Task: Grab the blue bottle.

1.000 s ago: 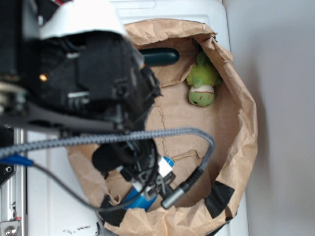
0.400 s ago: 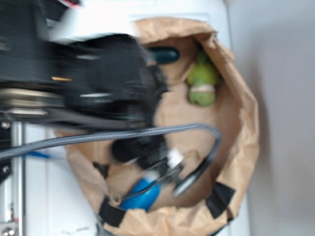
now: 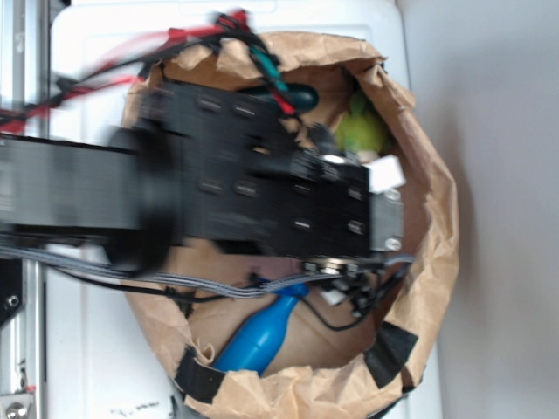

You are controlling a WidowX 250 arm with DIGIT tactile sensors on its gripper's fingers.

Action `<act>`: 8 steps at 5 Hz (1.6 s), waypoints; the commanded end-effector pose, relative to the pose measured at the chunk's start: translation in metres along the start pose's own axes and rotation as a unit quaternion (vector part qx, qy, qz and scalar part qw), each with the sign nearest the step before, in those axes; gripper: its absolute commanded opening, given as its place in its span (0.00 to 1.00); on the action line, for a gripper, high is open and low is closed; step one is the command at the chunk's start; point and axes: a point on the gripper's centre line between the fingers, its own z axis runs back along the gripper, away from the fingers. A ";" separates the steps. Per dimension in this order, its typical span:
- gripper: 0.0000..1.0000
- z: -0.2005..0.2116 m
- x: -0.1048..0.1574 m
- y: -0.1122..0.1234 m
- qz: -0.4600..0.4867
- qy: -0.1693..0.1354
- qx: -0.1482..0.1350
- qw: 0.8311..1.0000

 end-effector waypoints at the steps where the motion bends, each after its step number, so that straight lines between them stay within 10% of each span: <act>1: 1.00 0.024 -0.009 0.002 -0.024 -0.035 -0.057 0.998; 3: 1.00 0.066 -0.018 0.010 -0.010 -0.038 -0.117 0.992; 6: 1.00 0.027 -0.047 0.007 -0.004 0.072 -0.068 0.995; 8: 1.00 -0.006 -0.050 -0.016 -0.007 0.121 -0.139 0.983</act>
